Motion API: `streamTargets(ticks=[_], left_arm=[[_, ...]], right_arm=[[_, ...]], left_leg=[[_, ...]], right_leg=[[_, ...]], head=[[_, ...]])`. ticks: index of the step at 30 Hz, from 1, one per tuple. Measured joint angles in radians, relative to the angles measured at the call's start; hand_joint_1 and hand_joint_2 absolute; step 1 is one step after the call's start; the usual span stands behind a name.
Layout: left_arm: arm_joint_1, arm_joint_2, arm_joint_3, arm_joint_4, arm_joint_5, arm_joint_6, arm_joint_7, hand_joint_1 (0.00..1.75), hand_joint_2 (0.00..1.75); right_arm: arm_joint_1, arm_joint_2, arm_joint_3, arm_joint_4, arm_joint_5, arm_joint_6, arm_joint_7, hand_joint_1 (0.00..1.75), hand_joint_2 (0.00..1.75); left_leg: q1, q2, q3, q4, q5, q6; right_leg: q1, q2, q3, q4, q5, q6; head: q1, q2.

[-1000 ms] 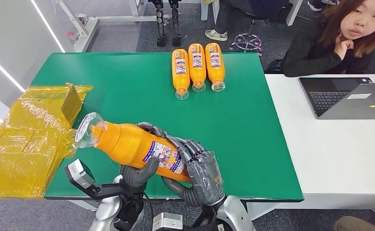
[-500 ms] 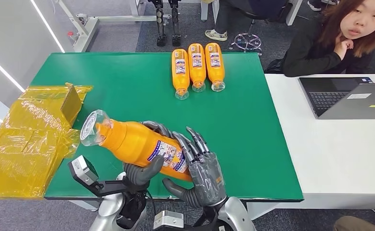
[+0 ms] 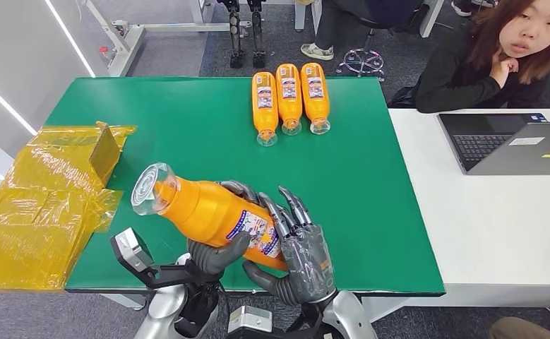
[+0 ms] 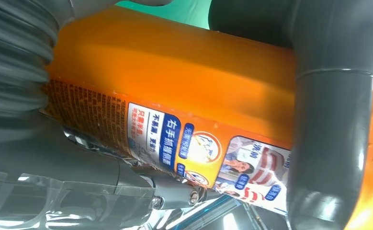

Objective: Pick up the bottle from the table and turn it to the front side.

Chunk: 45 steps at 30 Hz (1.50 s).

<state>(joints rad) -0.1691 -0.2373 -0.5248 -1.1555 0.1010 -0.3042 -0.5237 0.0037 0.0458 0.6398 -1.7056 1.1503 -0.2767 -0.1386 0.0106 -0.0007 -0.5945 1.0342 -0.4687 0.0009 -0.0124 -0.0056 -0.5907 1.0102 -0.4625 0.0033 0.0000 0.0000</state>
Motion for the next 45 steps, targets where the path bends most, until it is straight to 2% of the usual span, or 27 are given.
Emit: streamTargets(ticks=[8, 22, 26, 33, 42, 45], left_arm=[[-0.059, 0.030, 0.004, 0.031, -0.142, 0.148, -0.009, 1.27, 1.75], [-0.105, 0.083, 0.073, 0.107, -0.314, 0.273, -0.013, 1.30, 1.75], [-0.121, 0.103, 0.097, 0.124, -0.424, 0.354, 0.016, 1.33, 1.75], [-0.176, 0.165, 0.131, 0.215, -0.739, 0.557, 0.089, 1.29, 1.75], [-0.191, 0.200, 0.157, 0.266, -0.800, 0.583, 0.102, 1.33, 1.75], [-0.199, 0.214, 0.157, 0.279, -0.913, 0.633, 0.166, 1.36, 1.75]], right_arm=[[0.021, 0.000, -0.019, 0.000, -0.035, -0.046, -0.020, 0.00, 1.75], [0.044, 0.026, -0.068, 0.002, -0.051, -0.008, -0.073, 0.00, 1.75], [0.043, 0.030, -0.072, 0.007, -0.058, 0.003, -0.086, 0.00, 1.75], [0.035, 0.031, -0.071, 0.040, -0.104, 0.002, -0.120, 0.00, 1.75], [0.028, 0.031, -0.067, 0.077, -0.109, -0.002, -0.128, 0.00, 1.75], [0.024, 0.030, -0.065, 0.086, -0.121, -0.004, -0.133, 0.00, 1.75]], left_leg=[[0.000, 0.000, 0.000, 0.000, 0.000, 0.000], [0.000, 0.000, 0.000, 0.000, 0.000, 0.000], [0.000, 0.000, 0.000, 0.000, 0.000, 0.000], [0.000, 0.000, 0.000, 0.000, 0.001, -0.001], [0.000, 0.000, 0.000, 0.000, 0.001, -0.001], [0.000, 0.001, 0.000, 0.000, 0.001, -0.001]], right_leg=[[0.000, 0.000, 0.000, 0.000, 0.000, 0.000], [0.000, 0.000, 0.000, 0.000, 0.000, 0.000], [0.000, 0.000, 0.000, 0.000, 0.000, 0.000], [0.000, 0.001, 0.000, 0.001, 0.000, -0.001], [0.000, 0.001, -0.001, 0.001, 0.000, -0.001], [0.000, 0.001, -0.001, 0.001, 0.000, -0.001]], head=[[0.000, 0.000], [0.000, 0.000], [0.000, 0.000], [0.000, 0.000], [0.000, 0.000], [0.000, 0.000]])
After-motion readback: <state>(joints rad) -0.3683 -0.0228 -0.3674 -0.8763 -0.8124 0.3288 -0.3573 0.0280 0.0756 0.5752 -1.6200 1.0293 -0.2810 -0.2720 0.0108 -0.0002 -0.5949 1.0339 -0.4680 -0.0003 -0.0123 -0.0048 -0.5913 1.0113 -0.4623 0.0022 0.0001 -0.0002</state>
